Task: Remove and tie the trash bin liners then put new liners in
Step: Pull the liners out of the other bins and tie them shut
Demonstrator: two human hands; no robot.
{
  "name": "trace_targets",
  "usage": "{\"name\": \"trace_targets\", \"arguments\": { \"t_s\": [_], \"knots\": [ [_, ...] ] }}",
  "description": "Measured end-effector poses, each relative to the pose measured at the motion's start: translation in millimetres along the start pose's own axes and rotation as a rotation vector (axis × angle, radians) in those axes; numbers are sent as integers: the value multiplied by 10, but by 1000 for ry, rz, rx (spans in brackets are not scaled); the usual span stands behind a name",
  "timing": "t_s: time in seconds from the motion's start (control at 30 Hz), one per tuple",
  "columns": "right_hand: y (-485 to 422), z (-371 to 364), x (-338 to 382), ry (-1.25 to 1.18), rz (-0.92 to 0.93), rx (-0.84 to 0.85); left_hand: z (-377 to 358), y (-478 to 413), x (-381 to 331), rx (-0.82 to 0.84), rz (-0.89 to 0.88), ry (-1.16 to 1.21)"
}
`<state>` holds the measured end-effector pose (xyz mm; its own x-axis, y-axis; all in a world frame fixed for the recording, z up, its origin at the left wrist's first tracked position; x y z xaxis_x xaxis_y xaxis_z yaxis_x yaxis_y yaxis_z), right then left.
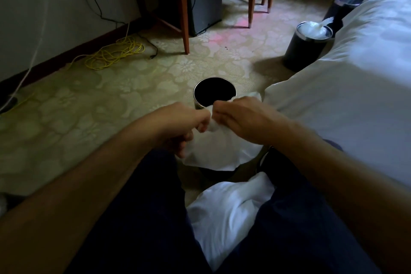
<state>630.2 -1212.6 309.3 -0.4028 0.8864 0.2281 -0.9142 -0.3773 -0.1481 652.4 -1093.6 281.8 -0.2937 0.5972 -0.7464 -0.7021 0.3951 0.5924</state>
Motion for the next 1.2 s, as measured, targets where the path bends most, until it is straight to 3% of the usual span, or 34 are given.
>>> {"name": "trace_targets", "arguments": {
  "t_s": [0.13,0.23,0.33,0.43,0.57,0.7,0.8,0.93,1.07,1.2],
  "knots": [
    [-45,-134,-52,-45,-44,30,63,-49,-204,-209,-73,-532],
    [-3,-107,-132,-51,-124,11,66,-28,-340,-276,-166,-725],
    [232,-144,-329,-189,-240,-35,-71,15,-343,-143,-357,-718],
    [523,-219,-536,-489,-328,-121,-194,29,-270,-16,-540,-513],
    [713,-268,-523,-723,-377,-202,-217,44,-304,-65,-665,-300],
    [817,-192,-518,-509,-483,-235,-270,107,-319,-153,-690,-315],
    [775,-56,-287,-261,-335,-241,-325,145,-284,-157,-670,-349],
    [739,-64,-91,-266,-217,-229,-379,271,-250,-130,-676,-324],
    [879,-60,-143,-278,-306,-279,-381,401,-26,-74,-607,-349],
    [1008,-185,-368,-297,-431,-258,-195,324,410,-74,-453,-558]
  ]
}}
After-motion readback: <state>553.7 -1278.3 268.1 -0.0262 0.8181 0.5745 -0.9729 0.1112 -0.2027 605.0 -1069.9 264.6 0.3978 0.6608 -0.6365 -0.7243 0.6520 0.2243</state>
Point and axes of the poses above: each hand's wrist, its own y-axis away from the middle knuckle, its own z-axis out of the back of the hand, x = y × z, the point moved 9 cm from there along -y, towards the middle knuckle, and after that the axes turned 6 degrees about y, right-handed, at the moved point
